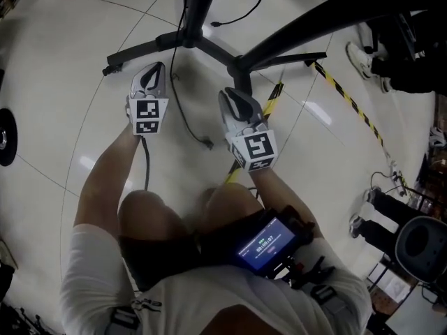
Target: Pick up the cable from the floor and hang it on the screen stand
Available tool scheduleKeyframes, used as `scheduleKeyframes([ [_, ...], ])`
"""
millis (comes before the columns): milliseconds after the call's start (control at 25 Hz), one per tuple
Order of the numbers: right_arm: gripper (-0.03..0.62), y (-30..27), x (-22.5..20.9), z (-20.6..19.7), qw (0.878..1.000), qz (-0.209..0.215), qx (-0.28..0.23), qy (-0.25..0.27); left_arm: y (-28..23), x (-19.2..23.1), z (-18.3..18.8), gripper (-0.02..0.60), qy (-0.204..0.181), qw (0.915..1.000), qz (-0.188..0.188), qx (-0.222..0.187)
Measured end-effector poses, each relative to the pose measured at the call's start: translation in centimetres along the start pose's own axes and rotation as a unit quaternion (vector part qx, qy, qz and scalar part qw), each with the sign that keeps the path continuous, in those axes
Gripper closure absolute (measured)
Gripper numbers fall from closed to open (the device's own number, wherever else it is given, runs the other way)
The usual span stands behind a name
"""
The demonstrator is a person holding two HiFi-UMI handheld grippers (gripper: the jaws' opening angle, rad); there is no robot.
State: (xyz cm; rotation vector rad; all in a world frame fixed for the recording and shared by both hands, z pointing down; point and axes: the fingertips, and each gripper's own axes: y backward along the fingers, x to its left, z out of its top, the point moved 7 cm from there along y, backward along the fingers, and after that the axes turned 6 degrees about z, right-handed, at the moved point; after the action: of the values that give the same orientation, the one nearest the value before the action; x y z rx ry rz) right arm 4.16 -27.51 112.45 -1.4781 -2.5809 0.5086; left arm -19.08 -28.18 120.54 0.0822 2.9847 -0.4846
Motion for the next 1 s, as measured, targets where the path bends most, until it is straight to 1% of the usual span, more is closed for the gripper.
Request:
scheduleKeyframes([
  [80,0.537,0.3,-0.2,-0.2,1.0,-0.002,0.002,0.004,-1.7,-0.7,-1.1,0.578,-0.005,0.9998,-0.012,0.013],
  [160,0.537,0.8,-0.4,-0.3,1.0,-0.006,0.003,0.007,-3.3,-1.3,-2.5,0.577,0.009,0.9989,-0.027,0.037],
  [280,0.537,1.7,-0.5,-0.7,1.0,-0.013,0.006,0.011,-5.2,-1.6,-4.6,0.514,0.038,0.9957,-0.036,0.076],
  [400,0.537,2.7,-0.8,-0.9,1.0,-0.021,0.013,0.013,-6.6,-2.4,-5.7,0.466,0.035,0.9935,-0.049,0.097],
  [480,0.536,3.5,-1.1,-1.3,0.999,-0.025,0.02,0.014,-7.3,-2.9,-6.4,0.451,0.028,0.9925,-0.052,0.107],
  [600,0.536,4.3,-1.4,-1.5,0.999,-0.031,0.027,0.017,-8.3,-3.2,-7.6,0.451,0.016,0.9922,-0.04,0.117],
  [680,0.536,4.7,-1.4,-1.1,0.999,-0.034,0.023,0.02,-8.7,-3.3,-7.8,0.453,0.009,0.9923,-0.032,0.119],
  [760,0.536,5.0,-1.4,-1.2,0.999,-0.034,0.02,0.029,-8.9,-3.4,-8.1,0.462,0.009,0.9925,-0.026,0.119],
  [800,0.536,5.2,-1.4,-1.3,0.999,-0.034,0.022,0.033,-8.9,-3.4,-8.2,0.488,0.011,0.9926,-0.022,0.119],
  [840,0.536,5.4,-1.3,-1.5,0.999,-0.034,0.025,0.033,-8.9,-3.4,-8.3,0.534,0.014,0.9927,-0.018,0.118],
  [880,0.536,5.5,-1.3,-1.7,0.998,-0.034,0.03,0.032,-8.9,-3.3,-8.4,0.552,0.016,0.9927,-0.015,0.118],
  [1000,0.536,5.5,-1.3,-1.9,0.998,-0.034,0.036,0.029,-8.9,-3.1,-8.3,0.568,0.025,0.9924,-0.015,0.119],
])
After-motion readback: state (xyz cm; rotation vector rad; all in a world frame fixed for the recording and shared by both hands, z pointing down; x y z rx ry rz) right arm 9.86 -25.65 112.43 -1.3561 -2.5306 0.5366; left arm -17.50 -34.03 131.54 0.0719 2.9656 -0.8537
